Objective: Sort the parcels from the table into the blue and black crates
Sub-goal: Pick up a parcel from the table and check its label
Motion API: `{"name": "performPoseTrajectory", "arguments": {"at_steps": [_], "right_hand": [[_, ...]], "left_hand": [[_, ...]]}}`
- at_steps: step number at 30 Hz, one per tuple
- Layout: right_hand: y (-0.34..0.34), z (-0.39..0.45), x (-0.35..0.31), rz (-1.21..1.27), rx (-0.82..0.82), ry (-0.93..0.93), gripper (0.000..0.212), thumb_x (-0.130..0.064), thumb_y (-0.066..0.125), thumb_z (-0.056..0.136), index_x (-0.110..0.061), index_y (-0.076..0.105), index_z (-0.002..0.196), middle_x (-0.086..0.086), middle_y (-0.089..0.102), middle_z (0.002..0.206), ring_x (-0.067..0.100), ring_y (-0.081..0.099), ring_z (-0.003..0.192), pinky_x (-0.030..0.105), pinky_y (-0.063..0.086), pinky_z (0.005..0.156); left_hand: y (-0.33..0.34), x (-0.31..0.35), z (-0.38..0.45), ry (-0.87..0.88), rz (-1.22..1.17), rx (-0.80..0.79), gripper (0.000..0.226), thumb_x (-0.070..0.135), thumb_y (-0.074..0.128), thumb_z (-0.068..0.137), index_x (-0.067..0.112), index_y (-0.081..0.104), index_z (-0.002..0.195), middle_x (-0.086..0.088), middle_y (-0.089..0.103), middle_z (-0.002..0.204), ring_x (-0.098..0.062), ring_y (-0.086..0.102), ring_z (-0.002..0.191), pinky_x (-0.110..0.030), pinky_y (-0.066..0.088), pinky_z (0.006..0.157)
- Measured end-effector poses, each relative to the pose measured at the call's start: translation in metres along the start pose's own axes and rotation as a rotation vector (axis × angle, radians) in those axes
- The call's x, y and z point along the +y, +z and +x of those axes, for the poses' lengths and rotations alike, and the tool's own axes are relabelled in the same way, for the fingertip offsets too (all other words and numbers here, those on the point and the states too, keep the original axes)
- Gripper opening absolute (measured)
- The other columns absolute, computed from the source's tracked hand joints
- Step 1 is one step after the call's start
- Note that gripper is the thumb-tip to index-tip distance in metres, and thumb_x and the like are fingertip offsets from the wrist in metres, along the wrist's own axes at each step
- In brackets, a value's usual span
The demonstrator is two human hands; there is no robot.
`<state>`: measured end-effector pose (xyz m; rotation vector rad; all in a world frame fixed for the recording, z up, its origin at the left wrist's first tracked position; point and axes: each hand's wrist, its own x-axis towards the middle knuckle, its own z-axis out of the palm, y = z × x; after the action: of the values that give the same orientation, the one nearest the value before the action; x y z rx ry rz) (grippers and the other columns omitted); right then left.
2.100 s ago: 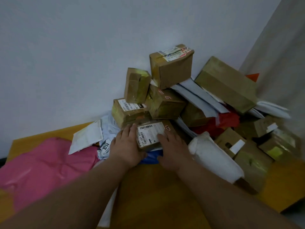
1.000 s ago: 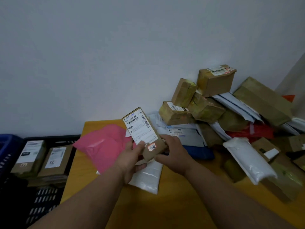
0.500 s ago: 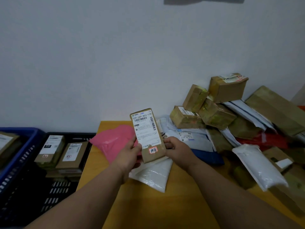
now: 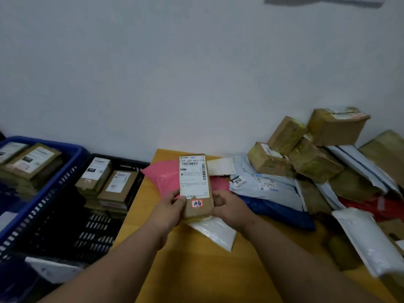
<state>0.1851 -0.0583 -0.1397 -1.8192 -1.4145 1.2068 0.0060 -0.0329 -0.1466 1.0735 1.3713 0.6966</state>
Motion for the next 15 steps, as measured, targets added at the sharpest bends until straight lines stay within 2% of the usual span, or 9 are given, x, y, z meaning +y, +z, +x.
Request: {"name": "performPoseTrajectory", "arguments": {"at_steps": [2,4,6,7,10,12,15], "right_hand": [[0.017,0.006,-0.019,-0.034,-0.026,-0.018,0.053,-0.017,0.073,0.084,-0.014,0.053,0.133,0.000,0.067,0.118,0.012,0.063,0.105,0.034,0.053,0.095],[0.038,0.012,-0.037,-0.010,-0.067,-0.030,0.050,-0.009,0.071,0.085,-0.012,0.051,0.131,0.006,0.067,0.120,0.015,0.067,0.100,0.034,0.057,0.089],[0.064,0.019,-0.054,0.010,-0.083,-0.017,0.054,-0.005,0.069,0.083,-0.013,0.049,0.132,0.011,0.067,0.117,0.027,0.070,0.094,0.044,0.059,0.082],[0.078,0.023,-0.062,0.001,-0.078,-0.019,0.055,-0.008,0.070,0.082,-0.013,0.049,0.133,0.011,0.068,0.114,0.031,0.070,0.094,0.048,0.058,0.083],[0.129,0.037,-0.090,-0.066,-0.118,-0.035,0.059,-0.017,0.075,0.081,-0.010,0.052,0.135,0.005,0.070,0.113,0.021,0.068,0.099,0.039,0.054,0.091],[0.167,0.047,-0.107,-0.061,-0.162,-0.025,0.070,-0.024,0.077,0.075,-0.007,0.050,0.137,0.007,0.068,0.119,0.020,0.066,0.106,0.041,0.052,0.097],[0.223,0.058,-0.128,-0.086,-0.231,0.004,0.083,-0.043,0.072,0.061,-0.016,0.048,0.136,0.005,0.068,0.113,0.022,0.066,0.102,0.045,0.055,0.092]], "left_hand": [[-0.023,-0.003,0.000,0.000,-0.012,0.038,0.037,0.029,0.046,0.102,0.027,0.047,0.139,0.006,0.062,0.108,-0.013,0.059,0.095,-0.027,0.050,0.071],[-0.049,-0.005,0.001,-0.003,-0.023,0.066,0.038,0.031,0.046,0.103,0.026,0.045,0.140,0.008,0.061,0.105,-0.011,0.058,0.095,-0.028,0.049,0.072],[-0.080,-0.008,0.002,-0.013,-0.019,0.086,0.037,0.032,0.046,0.103,0.026,0.046,0.139,0.010,0.060,0.101,-0.011,0.058,0.093,-0.029,0.050,0.075],[-0.097,-0.010,0.003,-0.021,-0.010,0.088,0.036,0.033,0.047,0.102,0.025,0.047,0.138,0.010,0.061,0.102,-0.012,0.059,0.093,-0.030,0.051,0.075],[-0.154,-0.019,0.008,-0.052,0.016,0.117,0.033,0.034,0.051,0.099,0.023,0.055,0.131,0.002,0.067,0.107,-0.015,0.063,0.089,-0.030,0.050,0.066],[-0.197,-0.029,0.012,-0.077,0.022,0.144,0.031,0.034,0.054,0.097,0.021,0.058,0.125,0.000,0.070,0.106,-0.019,0.066,0.092,-0.036,0.056,0.075],[-0.256,-0.043,0.017,-0.140,0.035,0.156,0.030,0.034,0.053,0.097,0.023,0.056,0.126,0.000,0.068,0.109,-0.021,0.067,0.098,-0.044,0.056,0.089]]}}
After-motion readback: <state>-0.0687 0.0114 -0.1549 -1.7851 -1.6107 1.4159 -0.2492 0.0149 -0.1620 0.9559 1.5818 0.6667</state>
